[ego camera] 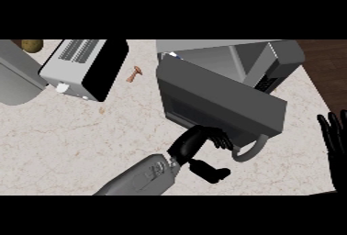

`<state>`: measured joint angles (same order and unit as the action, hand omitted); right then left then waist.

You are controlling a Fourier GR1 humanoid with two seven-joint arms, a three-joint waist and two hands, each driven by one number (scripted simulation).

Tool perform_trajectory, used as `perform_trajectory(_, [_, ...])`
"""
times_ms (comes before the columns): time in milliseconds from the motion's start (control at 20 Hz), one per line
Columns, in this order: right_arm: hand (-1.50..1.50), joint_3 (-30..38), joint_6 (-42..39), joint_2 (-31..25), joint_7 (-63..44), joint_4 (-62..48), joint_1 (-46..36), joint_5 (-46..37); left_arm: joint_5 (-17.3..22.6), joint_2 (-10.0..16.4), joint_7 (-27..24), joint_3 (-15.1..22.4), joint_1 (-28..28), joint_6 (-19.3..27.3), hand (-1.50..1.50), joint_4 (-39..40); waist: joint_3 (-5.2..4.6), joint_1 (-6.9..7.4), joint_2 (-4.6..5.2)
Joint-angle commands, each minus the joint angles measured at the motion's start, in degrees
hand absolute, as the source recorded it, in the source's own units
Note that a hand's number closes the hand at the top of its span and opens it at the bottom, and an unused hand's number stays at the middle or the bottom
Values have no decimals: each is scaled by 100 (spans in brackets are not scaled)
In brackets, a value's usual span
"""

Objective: Pick up the milk, place it into the microwave and close the microwave

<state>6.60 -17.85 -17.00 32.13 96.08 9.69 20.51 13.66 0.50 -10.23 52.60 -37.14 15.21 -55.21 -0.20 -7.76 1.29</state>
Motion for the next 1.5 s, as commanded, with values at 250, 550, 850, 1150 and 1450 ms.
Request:
perform_trajectory(250, [-150,-221,-438,-277,-390,532,-302,324,1173,-49,-643,-198,-759,380,150,-11,-24,-594,139])
perform_trajectory(550, [-150,-168,-547,-472,-542,747,-513,477,1577,-50,-694,-294,-1320,612,150,318,-8,-915,196])
perform_trajectory(850, [-150,-211,-578,-532,-749,858,-690,658,1874,-50,-815,-425,-1848,696,150,653,2,-1140,298])
perform_trajectory(1150, [-150,-184,-724,-740,-981,959,-790,894,2171,-49,-828,-591,-2338,776,150,967,16,-1374,350])
perform_trajectory(1450, [-150,-80,-793,-911,-1108,1045,-899,1076,2397,-47,-838,-724,-2675,867,150,1314,22,-1610,404])
